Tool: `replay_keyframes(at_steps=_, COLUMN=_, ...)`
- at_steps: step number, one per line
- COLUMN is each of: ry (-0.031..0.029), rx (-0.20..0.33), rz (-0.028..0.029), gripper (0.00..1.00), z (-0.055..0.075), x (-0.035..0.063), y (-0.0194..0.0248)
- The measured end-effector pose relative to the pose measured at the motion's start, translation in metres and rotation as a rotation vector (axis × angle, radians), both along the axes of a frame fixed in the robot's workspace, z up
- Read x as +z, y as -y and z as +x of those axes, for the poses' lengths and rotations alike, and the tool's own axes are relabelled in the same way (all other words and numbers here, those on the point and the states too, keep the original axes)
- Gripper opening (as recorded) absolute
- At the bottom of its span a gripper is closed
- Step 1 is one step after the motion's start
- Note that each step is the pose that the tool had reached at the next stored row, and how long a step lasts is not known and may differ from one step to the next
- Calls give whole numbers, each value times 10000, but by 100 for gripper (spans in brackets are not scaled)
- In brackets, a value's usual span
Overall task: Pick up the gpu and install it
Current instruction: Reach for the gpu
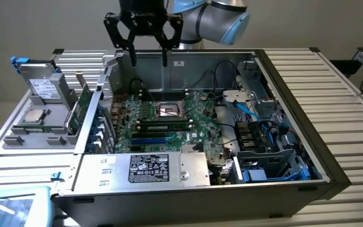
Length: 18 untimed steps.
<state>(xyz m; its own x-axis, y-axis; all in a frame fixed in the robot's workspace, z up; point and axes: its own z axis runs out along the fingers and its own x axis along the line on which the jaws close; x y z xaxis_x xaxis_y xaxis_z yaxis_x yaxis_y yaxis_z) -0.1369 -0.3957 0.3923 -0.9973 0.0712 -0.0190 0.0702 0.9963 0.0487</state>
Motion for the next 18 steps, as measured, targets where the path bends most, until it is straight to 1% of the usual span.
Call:
replay_keyframes(at_steps=3, ry=-1, rx=-1, rz=-1, gripper=71, z=-135, x=0, y=-18)
replay_keyframes(at_steps=12, ry=-1, rx=0, rz=0, gripper=71, z=-546, x=-7, y=-93)
replay_keyframes(at_steps=18, ry=0, rx=1, rz=0, gripper=71, z=-810, x=-19, y=-164)
